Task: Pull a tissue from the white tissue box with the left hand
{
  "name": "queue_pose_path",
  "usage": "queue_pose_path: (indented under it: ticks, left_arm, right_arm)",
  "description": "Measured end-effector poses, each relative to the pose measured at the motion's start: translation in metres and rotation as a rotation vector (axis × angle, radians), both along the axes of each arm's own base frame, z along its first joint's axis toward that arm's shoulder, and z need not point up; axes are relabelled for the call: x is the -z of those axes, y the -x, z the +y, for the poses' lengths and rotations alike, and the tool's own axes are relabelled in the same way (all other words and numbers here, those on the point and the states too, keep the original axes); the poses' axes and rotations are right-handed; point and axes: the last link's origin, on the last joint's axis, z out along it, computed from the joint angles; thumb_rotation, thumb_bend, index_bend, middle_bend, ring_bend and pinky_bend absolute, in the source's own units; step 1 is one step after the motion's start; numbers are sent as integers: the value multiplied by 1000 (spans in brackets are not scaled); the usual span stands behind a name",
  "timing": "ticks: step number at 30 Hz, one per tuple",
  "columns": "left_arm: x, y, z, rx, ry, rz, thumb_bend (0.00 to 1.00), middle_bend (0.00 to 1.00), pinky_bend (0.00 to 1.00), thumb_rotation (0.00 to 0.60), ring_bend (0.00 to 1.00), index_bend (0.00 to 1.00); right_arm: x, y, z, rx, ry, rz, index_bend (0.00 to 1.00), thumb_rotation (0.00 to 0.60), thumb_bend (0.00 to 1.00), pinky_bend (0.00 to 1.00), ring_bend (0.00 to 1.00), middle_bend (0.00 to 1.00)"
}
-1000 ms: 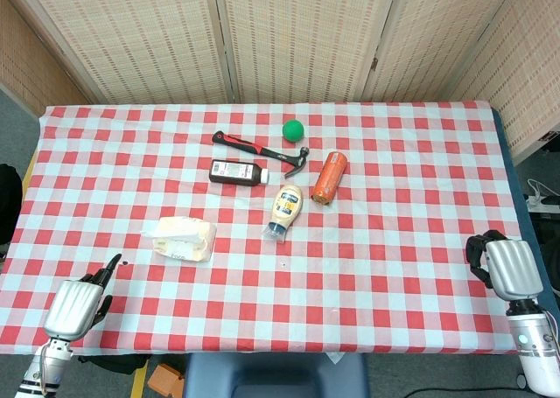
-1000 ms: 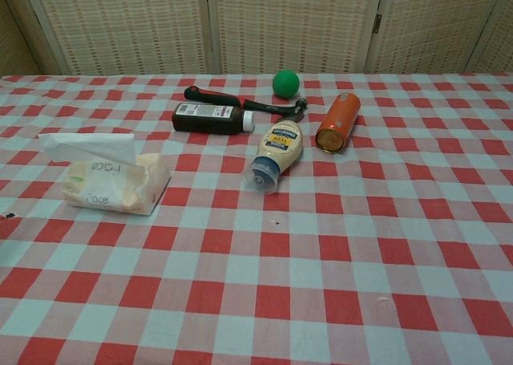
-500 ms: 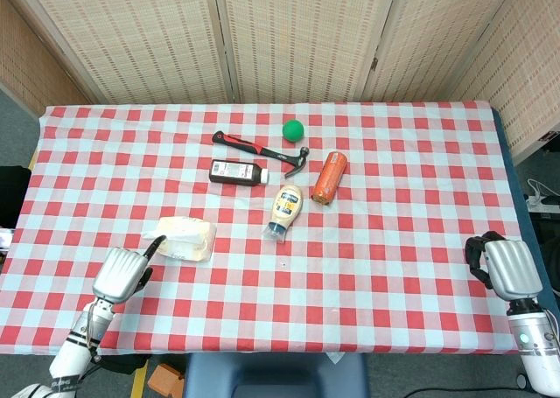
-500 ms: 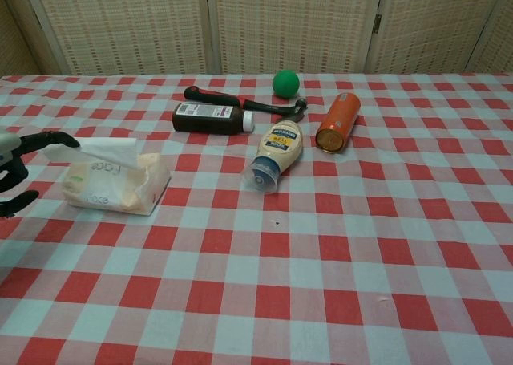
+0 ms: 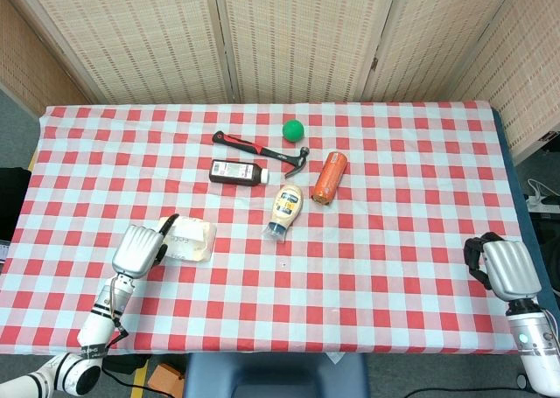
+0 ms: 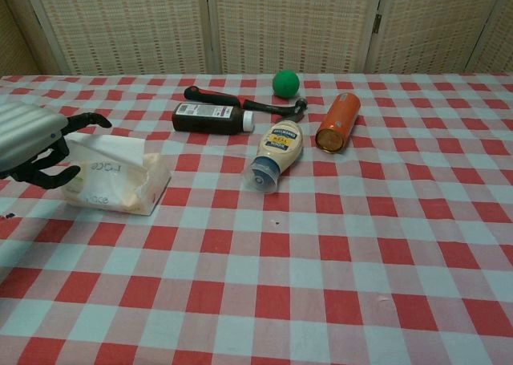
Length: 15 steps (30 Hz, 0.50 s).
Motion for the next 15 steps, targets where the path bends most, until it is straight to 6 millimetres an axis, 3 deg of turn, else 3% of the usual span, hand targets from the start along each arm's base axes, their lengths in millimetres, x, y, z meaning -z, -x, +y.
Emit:
queue_pose_path:
  ticks: [2,4,15]
  left_arm:
    - [3,1,2,0,-4,15,494,922,1000,600,977,609]
    - [6,2,3,-6,-9,20,512,931,1000,600,977,670]
    - [-4,-9,6,29,-119,-33,550,941,1000,600,980,682]
  right_arm:
    - [0,0,0,1,-2,0,739,600,542,829,441,644]
    - [0,0,0,3,-2,0,739,600,542,829,441,644]
    - [2,1,0,10,-19,11,739,600,542,829,441,644]
